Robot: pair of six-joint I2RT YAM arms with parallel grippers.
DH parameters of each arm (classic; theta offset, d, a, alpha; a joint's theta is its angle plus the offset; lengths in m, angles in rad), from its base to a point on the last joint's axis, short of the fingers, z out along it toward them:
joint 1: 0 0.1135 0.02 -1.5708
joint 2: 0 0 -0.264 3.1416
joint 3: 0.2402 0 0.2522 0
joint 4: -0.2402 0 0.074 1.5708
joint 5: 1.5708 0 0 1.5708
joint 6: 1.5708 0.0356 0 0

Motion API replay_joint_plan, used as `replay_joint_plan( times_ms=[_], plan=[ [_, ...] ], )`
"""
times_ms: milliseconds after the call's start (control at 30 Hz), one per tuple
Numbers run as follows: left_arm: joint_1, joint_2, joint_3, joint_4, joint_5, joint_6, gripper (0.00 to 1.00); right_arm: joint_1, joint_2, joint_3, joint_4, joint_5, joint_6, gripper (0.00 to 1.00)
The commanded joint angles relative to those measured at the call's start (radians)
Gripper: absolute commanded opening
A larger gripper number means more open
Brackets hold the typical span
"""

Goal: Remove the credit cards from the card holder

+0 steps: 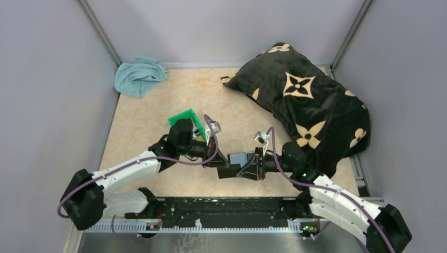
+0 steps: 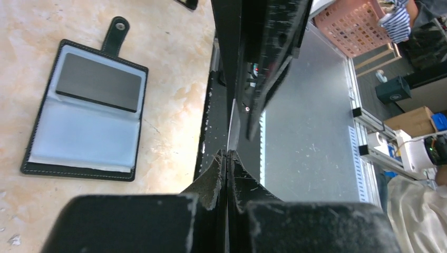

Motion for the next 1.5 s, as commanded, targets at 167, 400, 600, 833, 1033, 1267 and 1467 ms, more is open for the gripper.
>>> replay_joint_plan(
  times_ms=[167, 400, 600, 833, 1033, 1267, 1467],
  plan=[
    [0.038, -0.049, 0.022, -0.094, -0.123, 0.044, 0.0, 0.006, -0.093, 0.059, -0.07, 0.269, -0.042, 0.49],
    [0.048, -0.148, 0.061, -0.275, -0.493, 0.075, 0.0, 0.006, -0.152, 0.074, -0.221, 0.506, -0.087, 0.5],
    [0.163, -0.193, 0.069, -0.393, -0.777, -0.042, 0.0, 0.006, -0.063, 0.075, -0.186, 0.492, -0.086, 0.49],
    [0.292, -0.253, -0.003, -0.353, -0.917, -0.241, 0.0, 0.006, 0.003, 0.093, -0.173, 0.477, -0.117, 0.48],
    [0.308, -0.265, -0.049, -0.303, -1.1, -0.428, 0.0, 0.006, 0.009, 0.084, -0.172, 0.469, -0.129, 0.48],
    [0.309, -0.197, -0.094, -0.169, -1.146, -0.502, 0.0, 0.006, 0.009, 0.061, -0.153, 0.456, -0.121, 0.48],
    [0.317, -0.086, -0.056, -0.092, -1.176, -0.476, 0.0, 0.006, 0.026, 0.063, -0.148, 0.446, -0.129, 0.47]
  ],
)
